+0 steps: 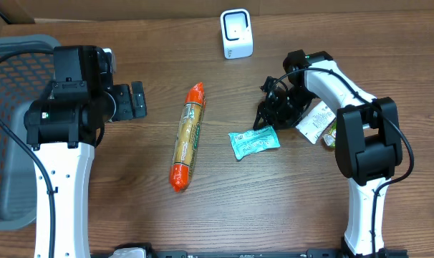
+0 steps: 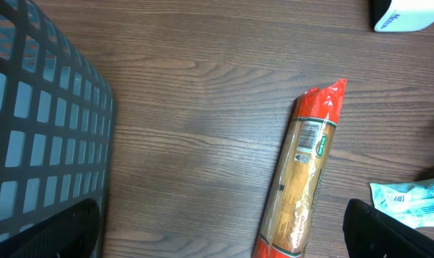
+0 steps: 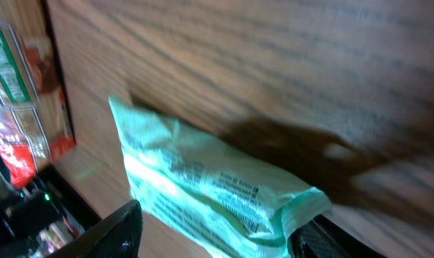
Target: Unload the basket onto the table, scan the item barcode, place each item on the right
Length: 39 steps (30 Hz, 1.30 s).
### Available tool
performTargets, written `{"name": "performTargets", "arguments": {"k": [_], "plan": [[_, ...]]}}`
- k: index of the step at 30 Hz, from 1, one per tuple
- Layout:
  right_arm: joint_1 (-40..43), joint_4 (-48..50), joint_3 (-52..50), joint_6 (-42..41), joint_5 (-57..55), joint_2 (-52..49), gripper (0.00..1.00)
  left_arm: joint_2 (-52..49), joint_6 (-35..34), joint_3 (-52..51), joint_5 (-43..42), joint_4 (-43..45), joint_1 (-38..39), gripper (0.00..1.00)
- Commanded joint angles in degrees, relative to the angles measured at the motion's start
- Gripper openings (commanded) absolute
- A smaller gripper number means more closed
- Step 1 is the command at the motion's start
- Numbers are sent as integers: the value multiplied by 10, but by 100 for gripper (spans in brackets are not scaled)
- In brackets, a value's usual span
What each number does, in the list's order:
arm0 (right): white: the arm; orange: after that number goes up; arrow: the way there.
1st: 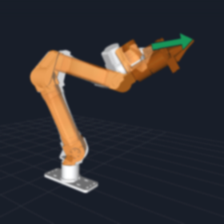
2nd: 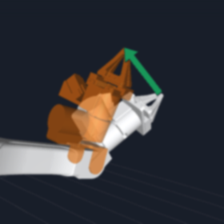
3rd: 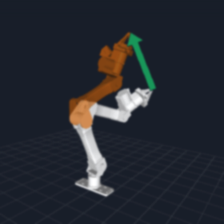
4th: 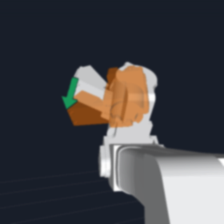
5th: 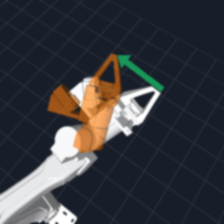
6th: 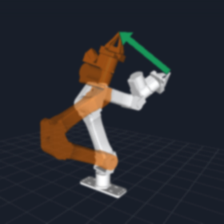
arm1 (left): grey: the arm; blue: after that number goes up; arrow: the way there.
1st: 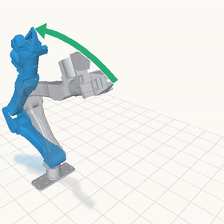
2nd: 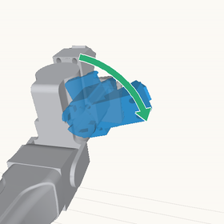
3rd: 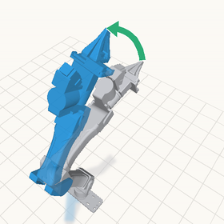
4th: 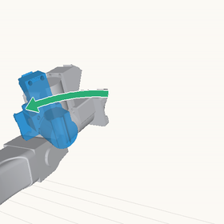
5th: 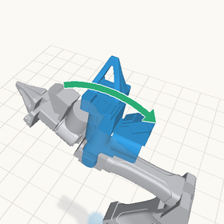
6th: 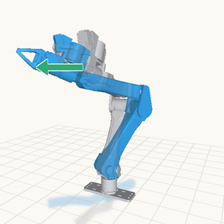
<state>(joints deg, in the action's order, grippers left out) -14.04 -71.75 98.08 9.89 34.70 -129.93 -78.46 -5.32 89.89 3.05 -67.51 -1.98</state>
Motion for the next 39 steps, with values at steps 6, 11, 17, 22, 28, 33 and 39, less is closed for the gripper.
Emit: {"name": "performTargets", "arguments": {"k": [6, 11, 17, 22, 28, 33, 39], "plan": [[-39, 4, 12, -51, -16, -6, 79, -2, 15, 10, 3, 2, 1, 99], [-30, -26, 53, -56, -32, 10, 81, -2, 15, 10, 3, 2, 1, 99], [3, -59, 96, -56, -68, 72, 81, -2, 15, 10, 3, 2, 1, 100], [28, -85, 76, -50, -92, 90, 82, -2, 15, 10, 3, 2, 1, 100], [26, -6, -23, -50, -90, 90, 84, -2, 15, 10, 3, 2, 1, 100], [25, 75, -85, -39, -85, 90, 81, -2, 15, 10, 3, 2, 1, 100], [17, 136, -134, -19, -24, 90, 76, -2, 15, 10, 3, 2, 1, 100]]}}
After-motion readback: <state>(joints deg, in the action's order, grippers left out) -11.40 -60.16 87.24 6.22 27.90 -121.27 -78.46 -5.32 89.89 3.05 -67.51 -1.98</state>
